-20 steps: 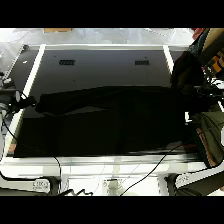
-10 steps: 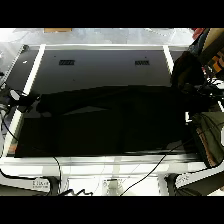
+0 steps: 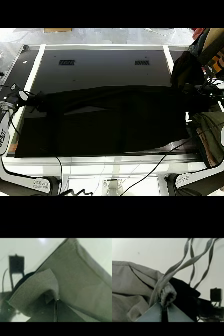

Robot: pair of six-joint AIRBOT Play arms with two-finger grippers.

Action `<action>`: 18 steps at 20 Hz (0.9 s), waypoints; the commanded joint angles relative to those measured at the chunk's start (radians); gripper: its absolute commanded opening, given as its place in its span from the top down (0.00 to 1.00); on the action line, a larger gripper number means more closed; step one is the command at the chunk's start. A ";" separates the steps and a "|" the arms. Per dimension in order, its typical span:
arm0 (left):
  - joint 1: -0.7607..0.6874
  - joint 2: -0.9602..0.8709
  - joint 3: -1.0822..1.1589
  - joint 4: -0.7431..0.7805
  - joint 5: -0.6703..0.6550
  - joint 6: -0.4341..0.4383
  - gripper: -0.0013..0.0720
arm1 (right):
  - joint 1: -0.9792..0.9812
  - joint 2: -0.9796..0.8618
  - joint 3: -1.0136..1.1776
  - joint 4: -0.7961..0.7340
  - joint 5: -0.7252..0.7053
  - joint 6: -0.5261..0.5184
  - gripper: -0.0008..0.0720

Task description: Fold the clothes and pants, and hang the long-sleeved shirts on hangers.

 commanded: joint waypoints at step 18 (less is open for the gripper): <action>-0.010 0.037 0.182 0.200 -0.163 0.511 0.97 | 0.002 0.000 0.001 0.106 -0.022 0.027 0.96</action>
